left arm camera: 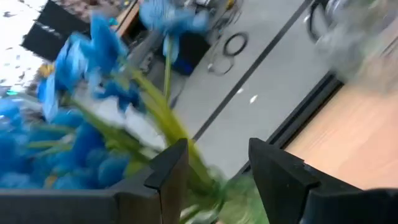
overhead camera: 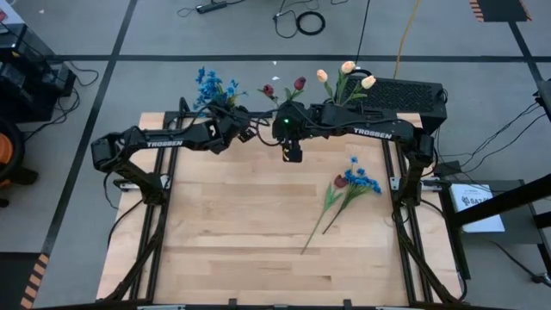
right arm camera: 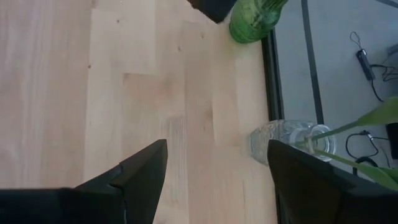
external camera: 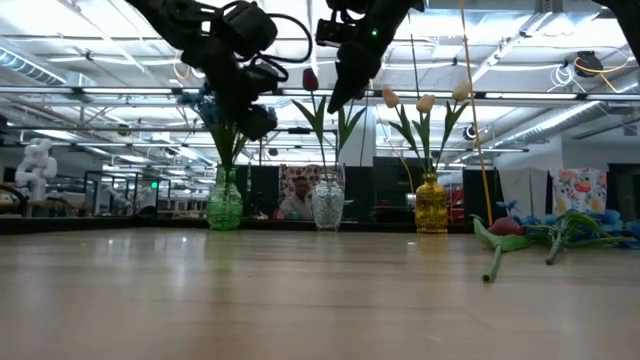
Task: Sort flowers into vase by color
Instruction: Put the left blue flowers into the green vase, then put the red tulip into the transparent vase
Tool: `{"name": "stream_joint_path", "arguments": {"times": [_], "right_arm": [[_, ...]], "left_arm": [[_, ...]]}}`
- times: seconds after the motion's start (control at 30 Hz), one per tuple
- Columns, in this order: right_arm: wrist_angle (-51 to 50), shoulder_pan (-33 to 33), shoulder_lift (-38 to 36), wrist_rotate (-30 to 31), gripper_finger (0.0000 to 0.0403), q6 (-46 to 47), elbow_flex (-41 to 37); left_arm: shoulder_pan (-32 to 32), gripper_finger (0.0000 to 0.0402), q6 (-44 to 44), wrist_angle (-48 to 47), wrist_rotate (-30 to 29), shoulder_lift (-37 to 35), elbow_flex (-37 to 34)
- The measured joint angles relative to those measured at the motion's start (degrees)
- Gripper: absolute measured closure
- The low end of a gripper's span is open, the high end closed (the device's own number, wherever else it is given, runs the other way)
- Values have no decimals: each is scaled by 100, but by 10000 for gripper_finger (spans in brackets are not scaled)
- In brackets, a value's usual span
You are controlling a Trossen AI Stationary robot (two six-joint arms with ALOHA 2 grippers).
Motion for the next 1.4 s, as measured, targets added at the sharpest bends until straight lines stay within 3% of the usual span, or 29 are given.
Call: {"name": "stream_joint_path", "arguments": {"times": [0.3, 0.93, 1.23, 1.4], "right_arm": [[-2, 9, 0, -8, 133, -4, 0], [-40, 15, 0, -20, 133, 24, 0], [-42, 79, 2, -20, 133, 16, 4], [-46, 136, 2, -105, 133, -41, 4]], "left_arm": [[-201, 226, -22, -429, -1230, 2, 0], [-576, 226, -75, -1084, -2396, -350, 0], [-587, 226, -1068, -2155, -2495, -930, -2], [-825, 226, -1656, -2143, -1854, -1470, -2]]}}
